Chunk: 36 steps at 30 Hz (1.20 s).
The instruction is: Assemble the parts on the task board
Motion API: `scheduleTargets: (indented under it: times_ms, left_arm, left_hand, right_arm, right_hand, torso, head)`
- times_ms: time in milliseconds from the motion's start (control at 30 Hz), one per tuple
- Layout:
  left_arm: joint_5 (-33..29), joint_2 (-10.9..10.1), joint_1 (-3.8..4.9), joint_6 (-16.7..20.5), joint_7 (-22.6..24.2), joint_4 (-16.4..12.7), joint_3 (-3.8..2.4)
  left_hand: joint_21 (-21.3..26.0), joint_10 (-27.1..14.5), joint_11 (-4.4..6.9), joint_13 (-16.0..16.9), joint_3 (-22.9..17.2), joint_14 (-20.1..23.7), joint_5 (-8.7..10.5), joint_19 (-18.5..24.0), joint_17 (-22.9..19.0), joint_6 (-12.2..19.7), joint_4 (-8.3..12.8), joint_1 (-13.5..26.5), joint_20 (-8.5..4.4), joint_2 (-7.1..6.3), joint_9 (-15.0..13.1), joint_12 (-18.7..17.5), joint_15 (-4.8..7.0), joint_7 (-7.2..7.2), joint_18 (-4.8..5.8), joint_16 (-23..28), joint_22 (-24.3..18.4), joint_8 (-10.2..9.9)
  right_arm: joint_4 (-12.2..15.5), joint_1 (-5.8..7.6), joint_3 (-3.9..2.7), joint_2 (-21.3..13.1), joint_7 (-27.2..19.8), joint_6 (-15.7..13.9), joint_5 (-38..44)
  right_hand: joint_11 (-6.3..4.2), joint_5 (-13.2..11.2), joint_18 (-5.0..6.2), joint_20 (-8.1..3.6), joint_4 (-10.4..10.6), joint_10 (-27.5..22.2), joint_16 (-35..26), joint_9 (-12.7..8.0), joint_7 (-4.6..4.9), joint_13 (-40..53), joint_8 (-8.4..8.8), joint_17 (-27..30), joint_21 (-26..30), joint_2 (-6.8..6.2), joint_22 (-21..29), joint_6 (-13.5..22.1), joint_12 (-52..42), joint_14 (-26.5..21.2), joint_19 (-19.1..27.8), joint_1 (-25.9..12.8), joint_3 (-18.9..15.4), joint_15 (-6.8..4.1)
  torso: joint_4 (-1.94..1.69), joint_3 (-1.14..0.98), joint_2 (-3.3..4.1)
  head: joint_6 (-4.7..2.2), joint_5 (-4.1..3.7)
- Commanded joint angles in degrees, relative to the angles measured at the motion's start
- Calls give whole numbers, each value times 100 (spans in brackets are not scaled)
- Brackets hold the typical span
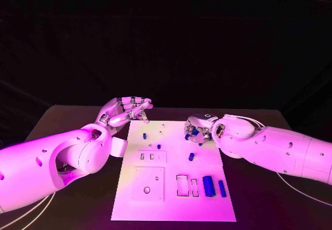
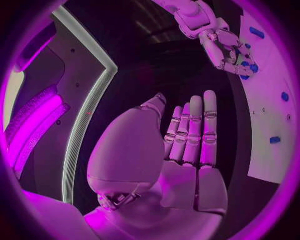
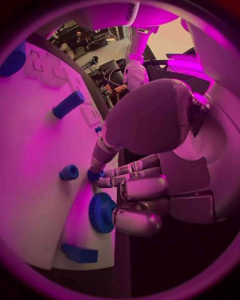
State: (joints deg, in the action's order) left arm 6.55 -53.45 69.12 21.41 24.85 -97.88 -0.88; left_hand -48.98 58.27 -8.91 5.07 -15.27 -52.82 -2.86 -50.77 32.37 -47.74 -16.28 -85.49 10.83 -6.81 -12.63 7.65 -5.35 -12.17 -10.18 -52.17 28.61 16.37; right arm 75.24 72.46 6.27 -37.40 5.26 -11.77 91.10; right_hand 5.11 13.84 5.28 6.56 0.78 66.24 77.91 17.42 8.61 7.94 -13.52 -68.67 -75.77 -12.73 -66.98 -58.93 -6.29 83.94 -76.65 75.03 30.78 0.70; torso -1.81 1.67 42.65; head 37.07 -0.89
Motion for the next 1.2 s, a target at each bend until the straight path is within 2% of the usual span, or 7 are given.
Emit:
scheduleTargets:
  times_ms: [33, 333, 567, 767, 967, 1067, 1200]
  left_arm:
    - [-17, 4, 12, -109, 17, -18, -6]
    - [-25, 5, 16, -114, 17, 10, -6]
    - [-76, 0, 19, -115, 15, 35, -6]
    - [-95, 2, 23, -120, 9, 45, -6]
    - [-100, 24, 28, -133, 4, 57, -6]
    - [-100, 40, 28, -143, 3, 53, -6]
    - [-99, 66, 29, -156, 0, 55, -7]
  left_hand:
    - [-26, -23, -29, 9, -37, 0, -4, 42, 7, 41, -10, 34, 1, -22, -8, 34, -8, -51, -23, -20, 10, 25]
    - [-43, -22, -28, 11, -40, -6, -4, 45, 8, 42, -8, 32, 1, -22, -10, 37, -6, -50, -24, -30, 20, 26]
    - [-57, -19, -27, 12, -45, -9, -3, 49, 9, 41, -4, 26, 1, -19, -12, 40, -5, -48, -24, -36, 29, 28]
    - [-57, -19, -27, 12, -45, -9, -3, 49, 9, 41, -4, 26, 1, -19, -12, 40, -5, -48, -24, -36, 29, 28]
    - [-57, -19, -27, 12, -45, -9, -3, 49, 9, 41, -4, 26, 1, -19, -12, 40, -5, -48, -24, -36, 29, 28]
    - [-57, -19, -27, 12, -45, -9, -3, 49, 9, 41, -4, 26, 1, -19, -12, 40, -5, -48, -24, -36, 29, 28]
    - [-74, -16, -25, 15, -50, -12, -4, 56, 9, 39, -1, 20, 1, -18, -15, 44, -3, -47, -25, -43, 39, 31]
  right_arm:
    - [-6, -22, 15, 27, 16, -51, 29]
    - [-39, -8, 10, 104, 154, -727, -47]
    - [-252, 35, -9, 317, 320, -1200, -88]
    - [-438, 47, -17, 573, 361, -1387, -118]
    - [-662, 53, -20, 898, 415, -1534, -117]
    - [-807, 51, -21, 1044, 409, -1561, -116]
    - [-964, 30, -20, 1208, 367, -1559, -144]
  right_hand:
    - [-12, -17, -47, -8, 30, 51, 29, 22, -15, 3, -42, 0, -15, 73, 0, -21, -35, 226, -20, -4, 44, -27]
    - [-92, -11, -62, -60, -10, 256, 76, 190, -76, 61, -210, -3, -88, 248, -126, -165, -125, 221, -63, 166, 229, -93]
    - [-90, 55, -66, -69, -31, 256, 93, 241, -71, 61, -242, -16, -102, 269, -151, -170, -112, 222, -69, 191, 279, -96]
    - [-88, 37, -68, -70, -30, 263, 102, 265, -67, 62, -256, -24, -109, 264, -162, -169, -110, 224, -73, 178, 283, -95]
    - [-87, 28, -65, -70, -30, 262, 100, 270, -66, 62, -257, -17, -103, 262, -152, -165, -107, 223, -66, 175, 284, -94]
    - [-87, 27, -65, -70, -32, 260, 105, 276, -65, 61, -257, -23, -103, 267, -153, -157, -104, 224, -66, 179, 293, -94]
    - [-80, 12, -64, -69, -34, 248, 112, 292, -57, 58, -257, -28, -102, 259, -152, -135, -93, 225, -62, 172, 301, -90]
  torso:
    - [1, 5, 9]
    - [4, 2, 6]
    - [10, 2, 11]
    - [6, 2, 27]
    - [-20, 9, 36]
    - [-22, 9, 42]
    - [-55, 23, 59]
  head:
    - [-2, 5]
    - [-10, 23]
    - [-44, 43]
    - [-57, 65]
    - [-59, 56]
    - [-64, 61]
    - [-56, 56]
